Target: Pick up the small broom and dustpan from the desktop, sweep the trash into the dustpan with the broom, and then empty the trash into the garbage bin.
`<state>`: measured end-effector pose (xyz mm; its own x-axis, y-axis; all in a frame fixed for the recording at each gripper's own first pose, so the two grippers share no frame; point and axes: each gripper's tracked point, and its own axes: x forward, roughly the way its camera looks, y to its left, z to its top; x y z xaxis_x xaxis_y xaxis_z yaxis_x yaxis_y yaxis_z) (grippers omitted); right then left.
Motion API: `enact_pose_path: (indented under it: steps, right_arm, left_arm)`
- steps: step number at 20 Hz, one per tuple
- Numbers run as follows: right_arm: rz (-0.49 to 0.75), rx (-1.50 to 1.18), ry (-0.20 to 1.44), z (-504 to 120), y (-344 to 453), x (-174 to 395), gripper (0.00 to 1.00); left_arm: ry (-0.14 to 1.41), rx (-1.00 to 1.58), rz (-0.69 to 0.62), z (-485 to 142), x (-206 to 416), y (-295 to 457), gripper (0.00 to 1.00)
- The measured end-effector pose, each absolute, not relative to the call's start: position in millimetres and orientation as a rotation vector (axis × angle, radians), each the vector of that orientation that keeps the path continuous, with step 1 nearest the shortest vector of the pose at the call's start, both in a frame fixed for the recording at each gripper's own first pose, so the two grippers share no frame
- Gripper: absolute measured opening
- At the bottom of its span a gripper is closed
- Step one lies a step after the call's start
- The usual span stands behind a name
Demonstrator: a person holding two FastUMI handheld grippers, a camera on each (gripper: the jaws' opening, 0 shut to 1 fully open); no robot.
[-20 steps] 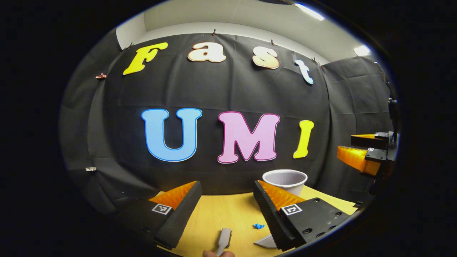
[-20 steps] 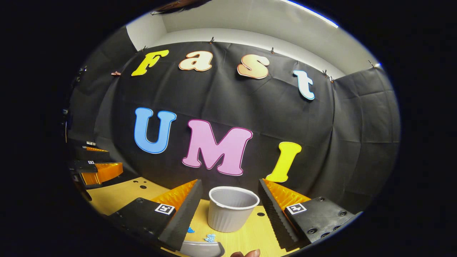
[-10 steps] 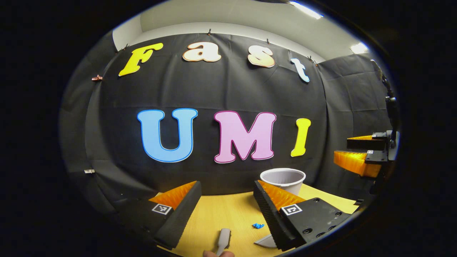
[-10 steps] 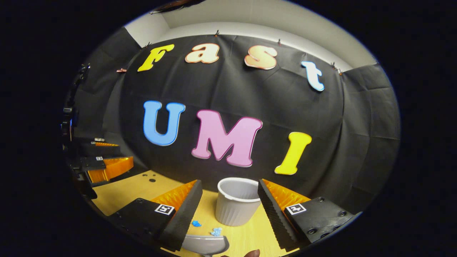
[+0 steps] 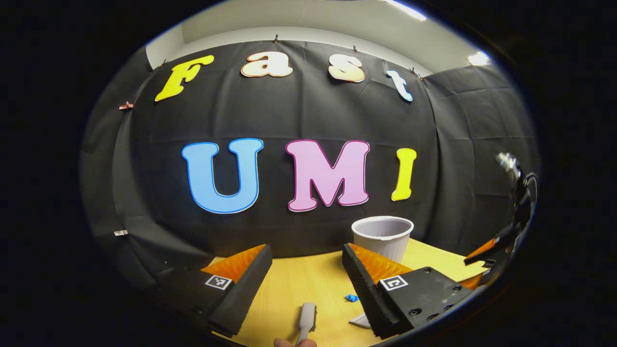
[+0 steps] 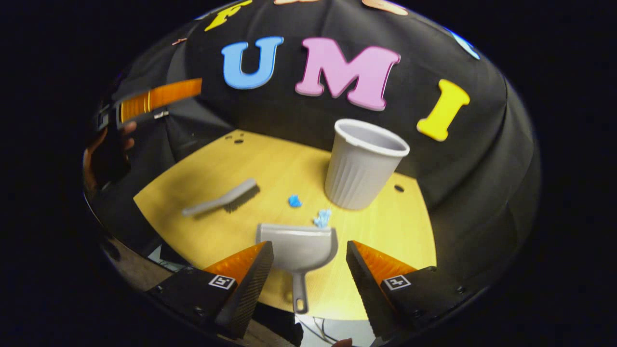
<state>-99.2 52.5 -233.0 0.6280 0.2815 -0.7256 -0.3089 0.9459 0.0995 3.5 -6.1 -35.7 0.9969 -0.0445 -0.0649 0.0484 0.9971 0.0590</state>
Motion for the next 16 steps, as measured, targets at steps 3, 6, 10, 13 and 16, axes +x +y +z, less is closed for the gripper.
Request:
enact_pose_path:
  steps: [3,6,10,13,16]
  right_arm:
    - [0.367,0.013,1.003,-286,66,-120,0.94]
    - [0.352,0.040,1.136,-334,66,-128,0.92]
    - [0.344,0.040,1.248,-382,68,-133,0.92]
    - [0.357,0.021,1.298,-413,83,-130,0.91]
    - [0.366,0.015,1.316,-425,91,-124,0.90]
  left_arm:
    - [0.085,0.061,-0.044,-46,2,-2,0.95]
    - [0.104,0.060,-0.030,-54,0,5,0.95]
    - [0.122,0.073,-0.006,-62,-2,16,0.96]
    - [0.140,0.080,0.012,-69,-4,23,0.96]
    - [0.159,0.082,0.025,-78,-4,26,0.95]
